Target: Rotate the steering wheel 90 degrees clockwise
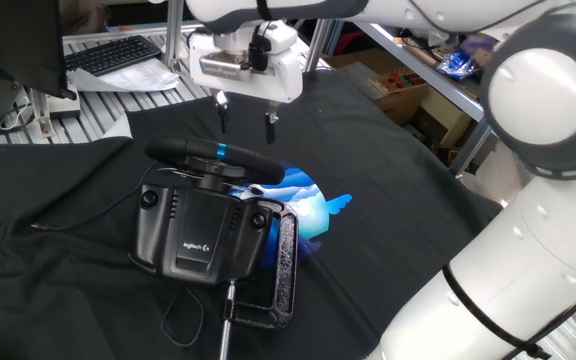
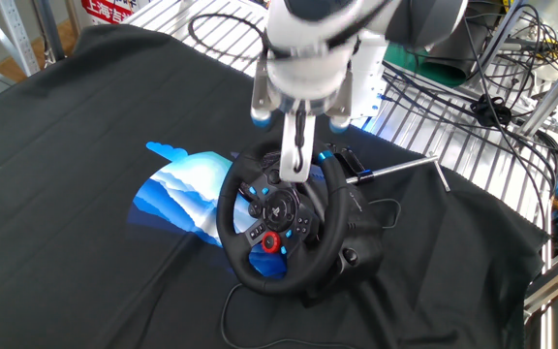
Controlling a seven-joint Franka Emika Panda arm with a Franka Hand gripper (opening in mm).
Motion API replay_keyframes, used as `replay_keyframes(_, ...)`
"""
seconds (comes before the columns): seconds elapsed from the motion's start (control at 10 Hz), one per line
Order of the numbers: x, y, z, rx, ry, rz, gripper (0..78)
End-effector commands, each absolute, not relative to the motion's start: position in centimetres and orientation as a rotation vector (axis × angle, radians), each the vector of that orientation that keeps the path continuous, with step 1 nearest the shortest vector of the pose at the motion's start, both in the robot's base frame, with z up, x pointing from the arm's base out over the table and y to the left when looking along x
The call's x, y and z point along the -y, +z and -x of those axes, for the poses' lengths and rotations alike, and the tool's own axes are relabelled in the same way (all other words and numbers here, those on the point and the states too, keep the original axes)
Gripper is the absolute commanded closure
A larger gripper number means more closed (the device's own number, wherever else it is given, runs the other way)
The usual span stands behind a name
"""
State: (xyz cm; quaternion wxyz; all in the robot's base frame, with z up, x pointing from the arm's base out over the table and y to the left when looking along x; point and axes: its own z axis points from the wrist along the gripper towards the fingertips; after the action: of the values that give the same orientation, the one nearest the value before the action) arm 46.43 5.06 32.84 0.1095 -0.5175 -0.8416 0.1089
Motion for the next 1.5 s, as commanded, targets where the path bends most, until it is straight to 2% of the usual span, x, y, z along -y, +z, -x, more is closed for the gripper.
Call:
replay_keyframes(0.1,-7.1,35.6,-46.7,2.504,0.003,1.534,0.1)
replay_keyframes(0.4,-7.8,35.9,-47.2,2.57,-0.093,1.541,0.1)
replay_keyframes(0.6,-8.3,36.1,-47.4,2.619,-0.089,1.499,0.1)
replay_keyframes(0.8,-8.4,36.2,-47.6,2.722,-0.078,1.33,0.1)
replay_keyframes(1.0,-8.5,36.1,-47.9,2.954,-0.068,0.927,0.1)
replay_keyframes(1.1,-8.5,36.1,-48.0,2.961,-0.068,0.907,0.1)
replay_keyframes(1.3,-8.7,36.1,-48.5,3.061,0.036,0.617,0.1)
replay_keyframes(1.5,-8.8,36.0,-48.8,3.092,-0.014,0.421,0.1)
